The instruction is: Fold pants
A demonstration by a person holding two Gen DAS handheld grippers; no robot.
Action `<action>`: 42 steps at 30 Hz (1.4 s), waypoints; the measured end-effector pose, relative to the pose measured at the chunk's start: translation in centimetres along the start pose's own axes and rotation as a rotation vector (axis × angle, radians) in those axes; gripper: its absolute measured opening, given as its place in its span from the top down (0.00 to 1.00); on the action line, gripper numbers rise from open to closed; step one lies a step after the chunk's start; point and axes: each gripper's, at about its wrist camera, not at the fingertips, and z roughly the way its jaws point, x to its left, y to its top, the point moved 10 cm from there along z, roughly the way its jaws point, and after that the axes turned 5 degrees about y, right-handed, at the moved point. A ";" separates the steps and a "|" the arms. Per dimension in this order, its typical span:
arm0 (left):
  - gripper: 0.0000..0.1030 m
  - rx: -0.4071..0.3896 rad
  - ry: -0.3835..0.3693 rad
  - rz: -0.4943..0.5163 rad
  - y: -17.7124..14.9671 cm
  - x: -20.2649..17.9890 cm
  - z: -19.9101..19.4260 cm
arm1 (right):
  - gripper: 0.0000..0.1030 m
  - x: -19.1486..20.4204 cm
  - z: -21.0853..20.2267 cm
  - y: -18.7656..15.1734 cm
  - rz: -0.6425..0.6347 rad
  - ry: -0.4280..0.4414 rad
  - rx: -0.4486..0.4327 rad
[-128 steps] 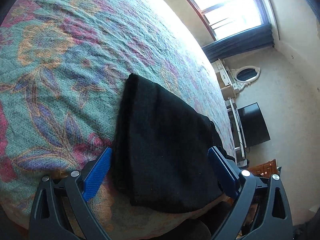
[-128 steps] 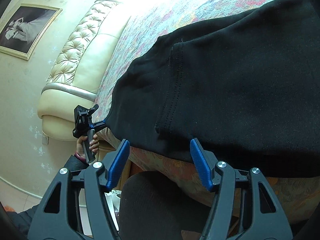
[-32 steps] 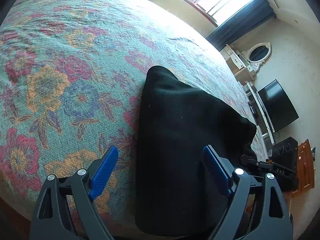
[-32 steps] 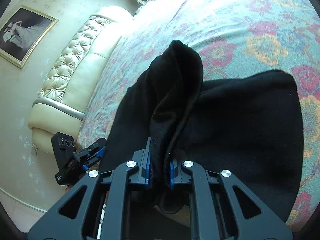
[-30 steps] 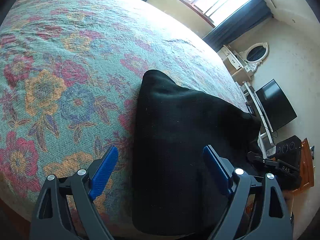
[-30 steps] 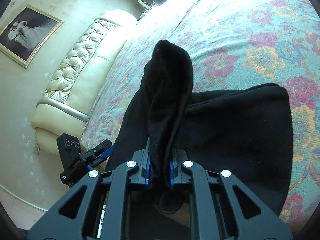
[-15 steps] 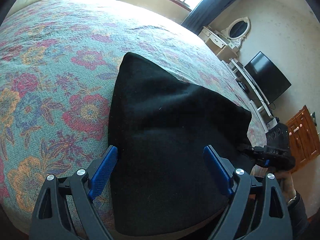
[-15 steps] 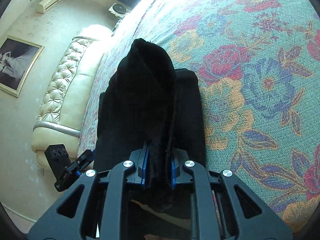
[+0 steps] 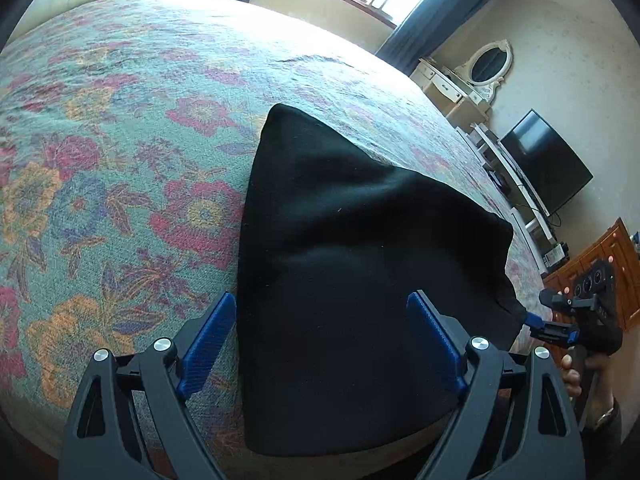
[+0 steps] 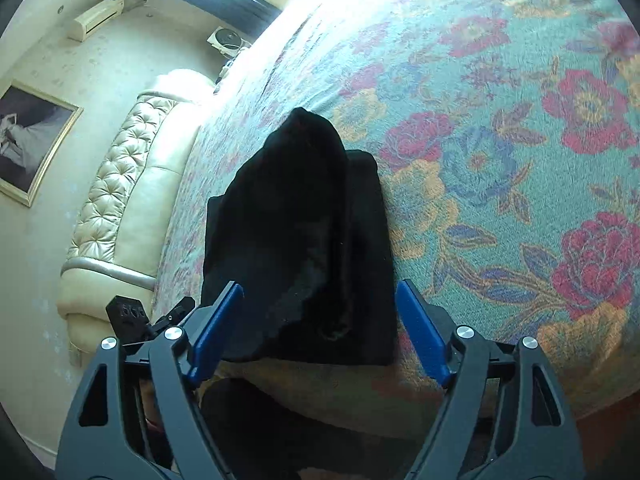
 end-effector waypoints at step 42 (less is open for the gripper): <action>0.18 0.024 -0.338 -0.166 6.3 -0.2 3.0 | 0.12 -2.3 4.5 8.8 -0.047 0.257 0.049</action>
